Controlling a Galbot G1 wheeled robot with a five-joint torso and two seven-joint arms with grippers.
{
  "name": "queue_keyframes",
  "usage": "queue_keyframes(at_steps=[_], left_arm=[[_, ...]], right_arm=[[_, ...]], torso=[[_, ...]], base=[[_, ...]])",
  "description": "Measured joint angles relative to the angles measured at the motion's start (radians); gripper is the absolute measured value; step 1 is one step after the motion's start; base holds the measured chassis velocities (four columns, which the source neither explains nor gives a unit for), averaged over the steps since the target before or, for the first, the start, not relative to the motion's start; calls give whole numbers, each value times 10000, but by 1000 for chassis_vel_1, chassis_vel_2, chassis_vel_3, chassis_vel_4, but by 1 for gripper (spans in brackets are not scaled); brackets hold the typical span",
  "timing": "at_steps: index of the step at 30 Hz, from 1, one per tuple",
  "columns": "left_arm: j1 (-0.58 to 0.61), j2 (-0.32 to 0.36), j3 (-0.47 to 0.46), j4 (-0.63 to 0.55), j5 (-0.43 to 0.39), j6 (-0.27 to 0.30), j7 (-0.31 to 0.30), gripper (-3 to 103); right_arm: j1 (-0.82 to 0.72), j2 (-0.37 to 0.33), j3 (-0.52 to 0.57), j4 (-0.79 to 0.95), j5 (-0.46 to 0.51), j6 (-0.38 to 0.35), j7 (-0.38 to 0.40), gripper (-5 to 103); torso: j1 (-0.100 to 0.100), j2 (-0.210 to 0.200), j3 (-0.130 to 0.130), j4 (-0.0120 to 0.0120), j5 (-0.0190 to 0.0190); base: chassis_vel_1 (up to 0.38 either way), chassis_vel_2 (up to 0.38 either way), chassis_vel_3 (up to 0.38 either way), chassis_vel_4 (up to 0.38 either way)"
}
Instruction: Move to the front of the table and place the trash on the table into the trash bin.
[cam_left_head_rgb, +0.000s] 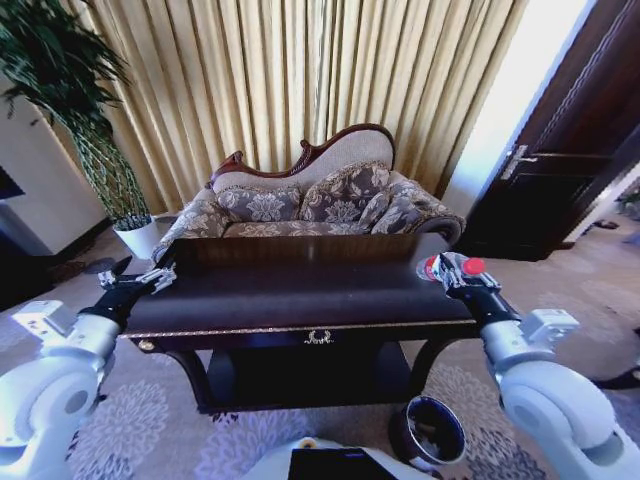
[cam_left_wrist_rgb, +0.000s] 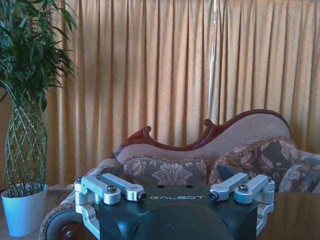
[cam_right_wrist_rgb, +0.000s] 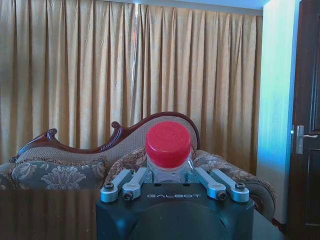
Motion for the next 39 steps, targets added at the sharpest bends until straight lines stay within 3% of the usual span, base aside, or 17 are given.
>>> queue_keyframes(at_steps=[25, 39], left_arm=[[-40, -221, 653, -186, 949, 256, 206, 100], [0, -403, 687, -119, 1006, 229, 377, 100]], right_arm=[[-213, 170, -129, -15, -286, 165, 22, 26], [47, 478, -1358, -283, -980, 203, -39, 26]], torso=[[0, 0, -1, 0, -1], [-3, 3, -3, 1, -1]], base=[[147, -143, -144, 146], [134, -128, -129, 120]])
